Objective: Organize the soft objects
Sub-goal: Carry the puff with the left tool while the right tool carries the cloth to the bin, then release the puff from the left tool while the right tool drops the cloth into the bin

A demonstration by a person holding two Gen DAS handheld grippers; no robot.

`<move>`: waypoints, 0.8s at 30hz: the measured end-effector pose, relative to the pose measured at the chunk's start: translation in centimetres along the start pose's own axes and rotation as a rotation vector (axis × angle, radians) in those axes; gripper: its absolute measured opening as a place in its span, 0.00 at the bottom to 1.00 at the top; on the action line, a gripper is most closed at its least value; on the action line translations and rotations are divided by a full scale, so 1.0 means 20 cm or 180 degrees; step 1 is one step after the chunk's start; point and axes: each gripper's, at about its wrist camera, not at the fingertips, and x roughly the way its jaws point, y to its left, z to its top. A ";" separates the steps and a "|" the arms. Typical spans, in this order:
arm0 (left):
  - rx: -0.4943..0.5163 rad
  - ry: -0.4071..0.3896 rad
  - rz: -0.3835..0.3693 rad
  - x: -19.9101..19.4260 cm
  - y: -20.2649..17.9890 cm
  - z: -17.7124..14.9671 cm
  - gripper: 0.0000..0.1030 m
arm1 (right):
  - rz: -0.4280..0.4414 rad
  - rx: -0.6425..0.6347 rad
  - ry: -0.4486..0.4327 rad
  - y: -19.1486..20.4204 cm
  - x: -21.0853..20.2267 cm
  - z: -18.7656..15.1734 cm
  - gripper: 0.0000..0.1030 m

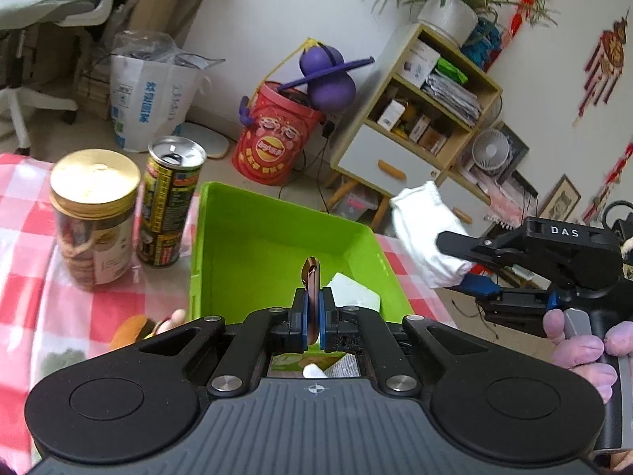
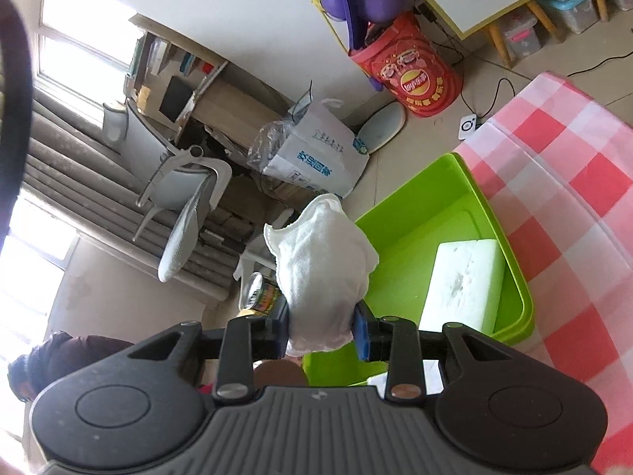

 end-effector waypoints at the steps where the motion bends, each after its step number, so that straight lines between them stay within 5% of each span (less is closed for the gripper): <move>1: 0.0017 0.0029 0.0010 0.03 0.00 0.00 0.00 | -0.0020 -0.0011 0.0032 -0.01 0.03 0.01 0.05; 16: 0.0436 0.0363 0.0649 0.34 0.03 0.02 0.00 | -0.0218 0.0029 0.0567 -0.19 0.36 0.08 0.06; 24: 0.0504 0.0298 0.0775 0.38 0.05 0.04 0.02 | -0.0305 -0.0086 0.0640 -0.17 0.42 0.07 0.10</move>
